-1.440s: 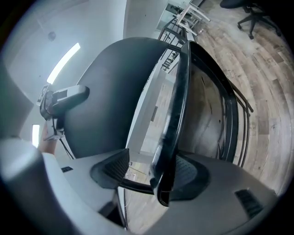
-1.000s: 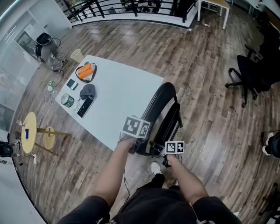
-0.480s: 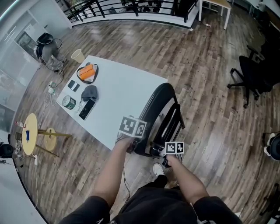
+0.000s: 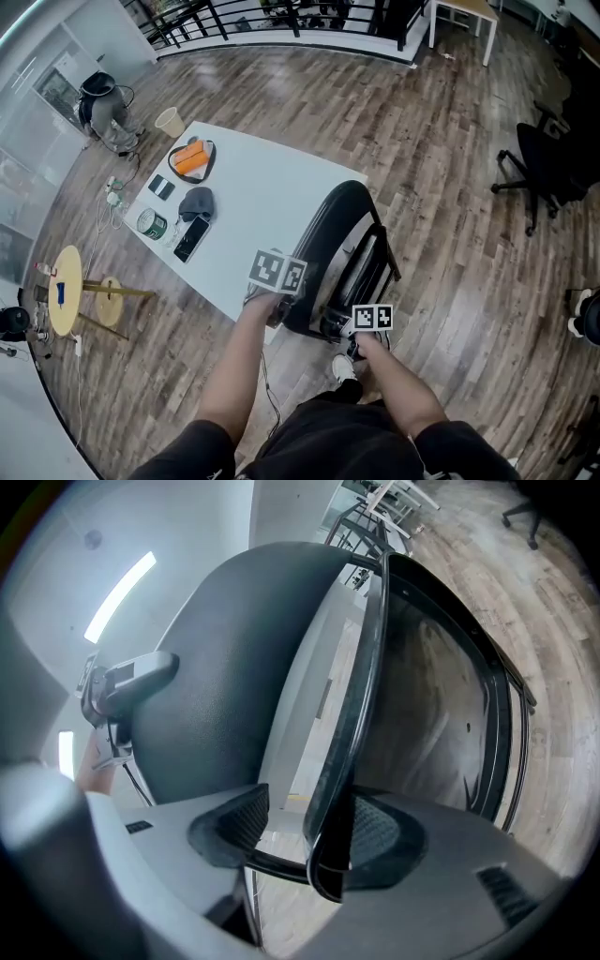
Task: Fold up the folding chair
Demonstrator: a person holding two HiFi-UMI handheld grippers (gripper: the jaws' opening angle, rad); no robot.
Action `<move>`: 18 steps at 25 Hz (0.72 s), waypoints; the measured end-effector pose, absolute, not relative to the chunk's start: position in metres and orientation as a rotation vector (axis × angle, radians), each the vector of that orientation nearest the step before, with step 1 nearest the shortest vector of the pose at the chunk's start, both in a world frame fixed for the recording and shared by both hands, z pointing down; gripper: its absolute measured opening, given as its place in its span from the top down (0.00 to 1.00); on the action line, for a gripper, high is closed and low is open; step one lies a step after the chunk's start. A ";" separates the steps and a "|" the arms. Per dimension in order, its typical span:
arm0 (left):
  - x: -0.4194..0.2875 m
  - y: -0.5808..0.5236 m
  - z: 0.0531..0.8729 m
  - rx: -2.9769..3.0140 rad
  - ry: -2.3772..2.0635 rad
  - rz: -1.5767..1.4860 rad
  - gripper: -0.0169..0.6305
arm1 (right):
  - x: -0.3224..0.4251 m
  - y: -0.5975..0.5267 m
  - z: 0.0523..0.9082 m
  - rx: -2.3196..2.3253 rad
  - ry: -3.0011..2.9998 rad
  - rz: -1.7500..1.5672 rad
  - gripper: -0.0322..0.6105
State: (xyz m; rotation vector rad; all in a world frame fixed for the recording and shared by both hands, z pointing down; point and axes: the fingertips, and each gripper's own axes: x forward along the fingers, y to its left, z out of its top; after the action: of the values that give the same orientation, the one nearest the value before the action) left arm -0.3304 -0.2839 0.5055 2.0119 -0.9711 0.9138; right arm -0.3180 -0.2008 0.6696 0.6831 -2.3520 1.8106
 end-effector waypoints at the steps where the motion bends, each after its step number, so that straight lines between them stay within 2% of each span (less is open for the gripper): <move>1: -0.333 -0.285 0.506 2.012 -0.969 0.911 0.87 | -0.320 -0.202 0.670 0.683 -2.350 1.811 0.57; 11: -0.348 -0.294 0.510 2.017 -0.961 0.906 0.87 | -0.332 -0.208 0.676 0.669 -2.333 1.816 0.57; 16: -0.350 -0.292 0.512 2.028 -0.959 0.933 0.86 | -0.322 -0.205 0.684 0.658 -2.383 1.594 0.56; 18: -0.356 -0.291 0.507 2.056 -1.005 1.010 0.77 | -0.306 -0.208 0.679 0.710 -2.412 1.526 0.55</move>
State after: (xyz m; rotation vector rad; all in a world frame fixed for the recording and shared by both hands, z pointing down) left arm -0.3557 -0.2906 0.5073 2.0561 -1.0047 1.0101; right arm -0.3063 -0.2079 0.6791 0.7103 -2.4122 1.5261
